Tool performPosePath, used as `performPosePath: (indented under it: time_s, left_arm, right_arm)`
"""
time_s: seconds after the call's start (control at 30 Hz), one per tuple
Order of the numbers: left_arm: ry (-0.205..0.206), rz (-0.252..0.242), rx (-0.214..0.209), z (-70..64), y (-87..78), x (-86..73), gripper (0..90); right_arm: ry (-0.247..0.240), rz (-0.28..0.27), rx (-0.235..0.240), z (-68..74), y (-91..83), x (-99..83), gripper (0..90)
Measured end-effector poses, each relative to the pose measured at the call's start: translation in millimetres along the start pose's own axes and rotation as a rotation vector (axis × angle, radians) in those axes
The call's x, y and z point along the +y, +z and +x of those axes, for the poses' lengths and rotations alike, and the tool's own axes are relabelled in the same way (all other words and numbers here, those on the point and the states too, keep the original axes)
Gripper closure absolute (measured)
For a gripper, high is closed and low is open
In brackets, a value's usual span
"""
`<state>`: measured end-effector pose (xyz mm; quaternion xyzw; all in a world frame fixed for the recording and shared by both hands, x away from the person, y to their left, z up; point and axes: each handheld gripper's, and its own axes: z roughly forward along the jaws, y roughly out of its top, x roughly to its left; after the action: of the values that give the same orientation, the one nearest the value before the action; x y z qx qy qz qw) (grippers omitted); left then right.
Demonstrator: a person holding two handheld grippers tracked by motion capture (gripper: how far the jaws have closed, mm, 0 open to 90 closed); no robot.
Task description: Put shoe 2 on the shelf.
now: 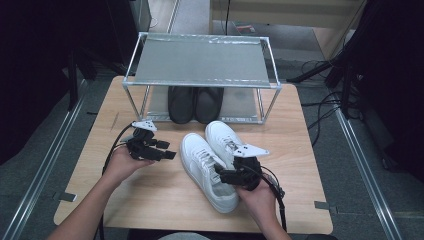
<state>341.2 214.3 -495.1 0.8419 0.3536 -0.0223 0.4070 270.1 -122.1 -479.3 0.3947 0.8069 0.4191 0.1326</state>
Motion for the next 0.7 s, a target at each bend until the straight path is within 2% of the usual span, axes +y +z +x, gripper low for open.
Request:
performPosePath:
  time_s: [0.07,0.1,0.2,0.37,0.5,0.7]
  left_arm:
    - [0.0,0.0,0.001,0.2,0.0,0.0,40.6]
    - [0.001,0.0,0.001,0.2,0.2,0.0,40.7]
    - [-0.001,0.0,0.0,-0.1,0.8,0.0,40.7]
    - [-0.001,0.003,-0.001,0.0,1.0,0.0,40.7]
    - [-0.001,0.002,-0.001,0.2,0.8,-0.1,40.8]
    - [-0.008,-0.003,0.0,0.8,0.1,-0.2,40.8]
  right_arm:
    - [-0.027,0.0,0.015,1.1,0.0,-0.9,24.0]
    - [-0.032,0.004,0.012,1.9,0.6,-1.4,25.4]
    - [-0.06,0.024,-0.037,3.5,2.5,-2.3,34.3]
    - [-0.091,0.039,-0.051,3.2,3.8,-3.1,47.7]
    - [-0.074,0.048,-0.029,0.6,3.1,-2.1,55.8]
    - [-0.098,0.06,-0.038,0.6,2.5,-0.8,63.6]
